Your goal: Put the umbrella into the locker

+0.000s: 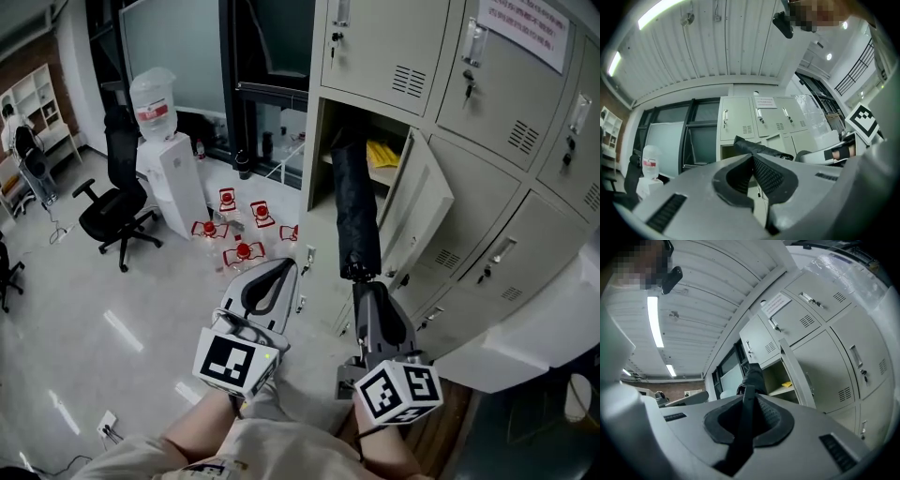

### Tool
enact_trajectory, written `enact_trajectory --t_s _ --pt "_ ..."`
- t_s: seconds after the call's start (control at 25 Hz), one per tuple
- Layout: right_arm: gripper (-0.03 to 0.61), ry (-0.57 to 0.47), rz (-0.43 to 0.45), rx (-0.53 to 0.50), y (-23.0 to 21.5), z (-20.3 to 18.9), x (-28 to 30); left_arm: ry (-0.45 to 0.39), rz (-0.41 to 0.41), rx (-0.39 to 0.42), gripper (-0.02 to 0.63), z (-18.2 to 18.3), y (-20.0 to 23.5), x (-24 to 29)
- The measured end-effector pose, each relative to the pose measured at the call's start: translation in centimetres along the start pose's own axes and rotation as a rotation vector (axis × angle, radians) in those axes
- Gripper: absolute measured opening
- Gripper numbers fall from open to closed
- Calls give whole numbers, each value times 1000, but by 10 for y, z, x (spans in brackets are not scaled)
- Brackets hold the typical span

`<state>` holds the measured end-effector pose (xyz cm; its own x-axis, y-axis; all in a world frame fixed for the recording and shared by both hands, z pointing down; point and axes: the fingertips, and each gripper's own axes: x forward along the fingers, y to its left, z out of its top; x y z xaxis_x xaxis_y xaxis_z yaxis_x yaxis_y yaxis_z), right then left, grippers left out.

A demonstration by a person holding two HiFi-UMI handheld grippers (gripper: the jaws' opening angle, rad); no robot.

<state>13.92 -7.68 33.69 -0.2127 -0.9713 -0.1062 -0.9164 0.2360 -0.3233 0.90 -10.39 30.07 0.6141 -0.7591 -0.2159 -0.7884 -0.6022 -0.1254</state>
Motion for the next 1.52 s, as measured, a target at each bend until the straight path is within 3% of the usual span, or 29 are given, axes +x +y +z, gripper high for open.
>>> enact_trajectory --t_s 0.56,0.92,1.52 --pt "37 12 -97 -119 -19 -14 106 69 -53 -29 9 -46 69 78" --pt "37 44 -149 -93 -38 -18 191 80 -155 -56 9 -71 116 155" --pt "38 45 -312 -122 -80 -14 316 97 -333 -70 9 -104 175 264"
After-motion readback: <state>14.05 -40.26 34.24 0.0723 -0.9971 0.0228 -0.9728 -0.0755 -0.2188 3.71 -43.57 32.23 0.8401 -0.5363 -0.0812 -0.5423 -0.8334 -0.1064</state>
